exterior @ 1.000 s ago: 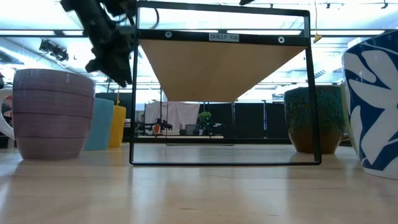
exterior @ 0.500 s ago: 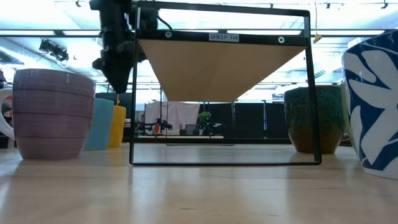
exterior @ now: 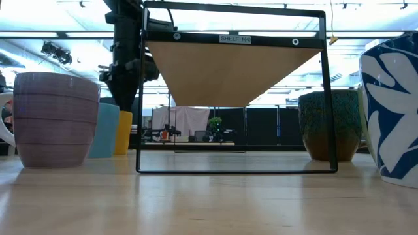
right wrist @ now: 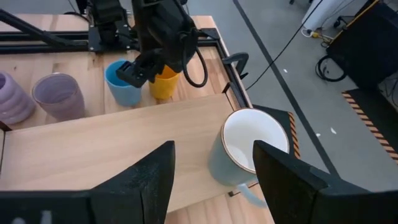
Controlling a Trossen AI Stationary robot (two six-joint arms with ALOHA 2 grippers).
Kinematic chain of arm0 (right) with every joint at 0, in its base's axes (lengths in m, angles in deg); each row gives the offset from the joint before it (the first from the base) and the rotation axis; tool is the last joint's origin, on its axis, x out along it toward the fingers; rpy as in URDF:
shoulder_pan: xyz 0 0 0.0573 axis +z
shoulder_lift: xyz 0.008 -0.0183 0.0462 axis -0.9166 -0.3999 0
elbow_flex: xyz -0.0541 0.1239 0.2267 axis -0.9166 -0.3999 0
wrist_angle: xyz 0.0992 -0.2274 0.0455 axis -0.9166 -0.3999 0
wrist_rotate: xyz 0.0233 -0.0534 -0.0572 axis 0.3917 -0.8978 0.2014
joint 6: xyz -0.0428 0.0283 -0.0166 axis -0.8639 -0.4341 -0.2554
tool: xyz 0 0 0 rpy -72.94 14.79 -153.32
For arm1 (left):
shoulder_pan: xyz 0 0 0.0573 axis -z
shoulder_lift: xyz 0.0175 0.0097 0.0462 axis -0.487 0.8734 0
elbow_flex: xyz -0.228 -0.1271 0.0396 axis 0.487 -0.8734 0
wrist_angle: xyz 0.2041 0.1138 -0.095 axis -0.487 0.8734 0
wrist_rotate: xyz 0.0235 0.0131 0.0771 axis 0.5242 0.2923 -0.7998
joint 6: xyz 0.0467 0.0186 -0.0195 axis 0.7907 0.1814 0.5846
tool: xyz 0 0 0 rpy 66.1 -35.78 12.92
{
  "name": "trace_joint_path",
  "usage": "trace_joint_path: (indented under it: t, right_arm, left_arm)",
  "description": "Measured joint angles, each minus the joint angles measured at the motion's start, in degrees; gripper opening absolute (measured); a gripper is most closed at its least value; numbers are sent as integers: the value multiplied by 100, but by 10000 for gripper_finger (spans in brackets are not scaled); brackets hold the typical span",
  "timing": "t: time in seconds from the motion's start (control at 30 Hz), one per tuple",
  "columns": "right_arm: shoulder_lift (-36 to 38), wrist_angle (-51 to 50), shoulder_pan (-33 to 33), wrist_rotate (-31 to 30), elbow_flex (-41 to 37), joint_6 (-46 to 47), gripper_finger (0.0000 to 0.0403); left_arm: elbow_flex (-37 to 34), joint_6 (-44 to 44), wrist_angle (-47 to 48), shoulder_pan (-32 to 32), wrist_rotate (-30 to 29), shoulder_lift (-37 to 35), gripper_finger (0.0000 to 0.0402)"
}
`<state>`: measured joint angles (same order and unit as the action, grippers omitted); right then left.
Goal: Place coffee mugs
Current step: Put the yellow mug on the shelf
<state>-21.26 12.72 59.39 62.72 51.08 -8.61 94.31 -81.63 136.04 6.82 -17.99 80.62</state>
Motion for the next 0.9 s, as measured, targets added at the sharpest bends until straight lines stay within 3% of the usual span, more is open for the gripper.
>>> trace_joint_path:
  t: [0.17,0.3,0.53,0.9]
  right_arm:
    - [-1,5,92,-170,0,9,222]
    - [-1,20,113,-170,0,80,222]
    - [-3,29,132,-170,0,105,222]
    - [-3,55,148,-168,0,97,222]
  left_arm:
    - [0,10,3,-13,-109,46,199]
    - [-210,10,-310,-13,-101,62,209]
    - [-757,19,-654,-11,-89,66,191]
    - [-793,299,-983,-11,-86,74,142]
